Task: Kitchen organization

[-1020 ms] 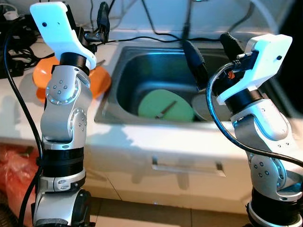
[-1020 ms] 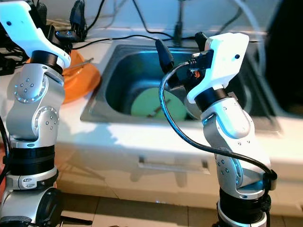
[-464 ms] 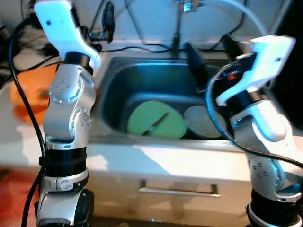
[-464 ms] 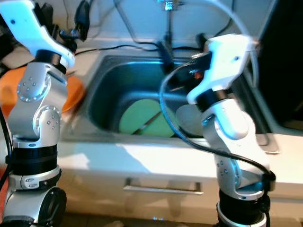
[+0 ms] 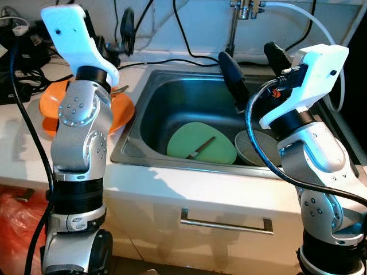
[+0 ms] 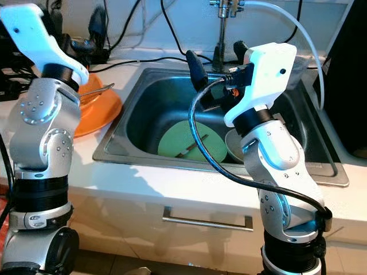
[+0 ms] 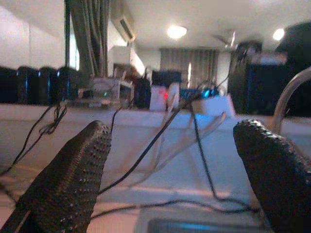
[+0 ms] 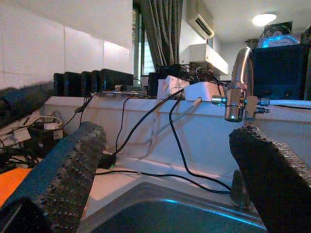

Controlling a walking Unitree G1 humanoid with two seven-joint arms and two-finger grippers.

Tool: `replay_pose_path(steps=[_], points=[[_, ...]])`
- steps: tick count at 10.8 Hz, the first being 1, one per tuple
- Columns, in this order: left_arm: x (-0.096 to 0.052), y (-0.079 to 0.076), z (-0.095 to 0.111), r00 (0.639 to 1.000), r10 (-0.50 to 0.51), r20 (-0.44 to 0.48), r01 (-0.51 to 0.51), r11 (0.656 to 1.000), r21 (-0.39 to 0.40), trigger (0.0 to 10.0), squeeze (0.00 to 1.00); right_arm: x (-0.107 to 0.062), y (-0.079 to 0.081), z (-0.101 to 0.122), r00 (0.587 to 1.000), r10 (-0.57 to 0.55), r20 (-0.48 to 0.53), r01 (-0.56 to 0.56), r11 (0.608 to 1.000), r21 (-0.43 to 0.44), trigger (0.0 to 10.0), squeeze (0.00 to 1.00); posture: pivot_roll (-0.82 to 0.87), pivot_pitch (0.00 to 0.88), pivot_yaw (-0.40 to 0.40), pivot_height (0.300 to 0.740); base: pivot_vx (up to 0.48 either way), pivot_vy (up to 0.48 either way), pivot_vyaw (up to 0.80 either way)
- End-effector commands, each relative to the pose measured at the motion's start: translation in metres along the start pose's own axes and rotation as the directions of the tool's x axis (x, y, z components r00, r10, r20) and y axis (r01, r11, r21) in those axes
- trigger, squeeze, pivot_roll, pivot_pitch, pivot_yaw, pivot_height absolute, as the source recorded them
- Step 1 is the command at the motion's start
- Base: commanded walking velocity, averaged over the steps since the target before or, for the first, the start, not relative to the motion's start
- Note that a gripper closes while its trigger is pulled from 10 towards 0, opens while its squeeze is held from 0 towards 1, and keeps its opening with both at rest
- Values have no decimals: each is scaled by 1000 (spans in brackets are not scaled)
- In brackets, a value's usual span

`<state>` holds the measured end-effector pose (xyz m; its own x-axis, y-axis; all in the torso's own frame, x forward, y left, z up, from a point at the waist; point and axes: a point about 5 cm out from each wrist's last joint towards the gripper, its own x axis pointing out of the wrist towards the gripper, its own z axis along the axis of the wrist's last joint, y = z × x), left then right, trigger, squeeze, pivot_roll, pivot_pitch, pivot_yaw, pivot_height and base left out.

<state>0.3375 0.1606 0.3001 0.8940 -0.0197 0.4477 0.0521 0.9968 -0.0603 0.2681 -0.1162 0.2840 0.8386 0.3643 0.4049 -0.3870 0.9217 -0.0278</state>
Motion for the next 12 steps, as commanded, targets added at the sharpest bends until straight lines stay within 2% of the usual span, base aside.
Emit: replay_pose_path(steps=[1, 2, 3, 4, 6, 8, 10, 12], points=[[0, 4, -11, 998, 21, -60, -17, 998, 63, 10000, 0, 0, 4, 2, 1000, 20, 4, -20, 1000, 7, 10000, 0, -11, 62, 58, 740, 0, 0, 0], [3, 8, -19, 993, 34, -109, -19, 992, 129, 10000, 0, 0, 6, 1, 1000, 30, 0, -30, 999, 19, 10000, 0, -10, 64, 59, 740, 0, 0, 0], [6, 13, -32, 982, 44, -181, -5, 978, 208, 10000, 0, 2, 11, -2, 998, 58, -16, -56, 994, 97, 10000, 0, -7, 69, 61, 740, 0, 0, 0], [9, 21, -41, 975, 59, -214, -2, 967, 255, 10000, 0, 1, 21, -10, 988, 135, -80, -117, 972, 202, 10000, 0, -7, 76, 65, 740, 0, 0, 0], [14, 29, -55, 954, 69, -291, 38, 937, 348, 10000, 0, -11, 36, -26, 941, 278, -193, -220, 936, 275, 10000, 0, -13, 91, 65, 740, 0, 0, 0], [18, 36, -63, 935, 76, -348, 83, 903, 421, 10000, 0, -20, 42, -30, 914, 331, -234, -255, 918, 305, 10000, 0, -19, 105, 67, 740, 0, 0, 0], [18, 34, -65, 926, 27, -377, 151, 888, 434, 10000, 0, -24, 43, -32, 903, 344, -256, -259, 913, 315, 10000, 0, -15, 112, 69, 740, 0, 0, 0], [9, 48, -64, 918, 27, -396, 180, 861, 475, 10000, 0, -27, 43, -36, 894, 353, -276, -262, 911, 317, 10000, 0, -3, 116, 70, 740, 0, 0, 0]])
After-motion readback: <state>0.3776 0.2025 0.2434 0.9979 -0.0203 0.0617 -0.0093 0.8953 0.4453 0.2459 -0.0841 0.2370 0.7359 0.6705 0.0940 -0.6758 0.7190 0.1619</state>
